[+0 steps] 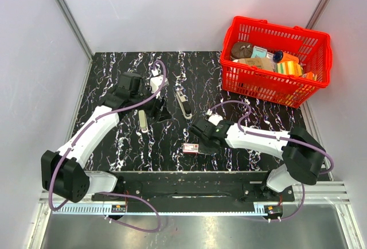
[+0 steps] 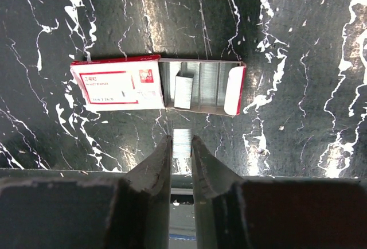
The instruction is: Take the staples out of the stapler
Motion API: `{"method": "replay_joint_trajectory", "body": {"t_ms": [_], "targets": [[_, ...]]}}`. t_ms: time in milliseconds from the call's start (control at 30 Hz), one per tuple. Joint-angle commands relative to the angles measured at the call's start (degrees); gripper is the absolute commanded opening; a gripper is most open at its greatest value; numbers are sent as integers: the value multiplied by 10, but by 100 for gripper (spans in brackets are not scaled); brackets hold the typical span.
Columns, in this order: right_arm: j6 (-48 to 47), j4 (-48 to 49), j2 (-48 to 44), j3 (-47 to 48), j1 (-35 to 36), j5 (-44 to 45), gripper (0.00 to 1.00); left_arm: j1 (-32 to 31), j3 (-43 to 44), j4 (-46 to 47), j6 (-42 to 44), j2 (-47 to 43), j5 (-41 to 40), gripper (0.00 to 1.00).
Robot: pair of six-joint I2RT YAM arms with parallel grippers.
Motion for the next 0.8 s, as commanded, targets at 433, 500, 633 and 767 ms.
{"method": "replay_joint_trajectory", "body": {"t_ms": [433,500,633,767], "targets": [[6,5,34,-11,5,37,7,0,-3,2,17,-31,-1,68],[6,1,39,-9,5,35,8,1,-8,2,22,-35,3,68],[2,0,43,-4,5,32,8,-1,-15,12,18,-45,7,68],[-1,-5,50,3,4,35,8,-1,-12,12,15,-42,8,67]]}}
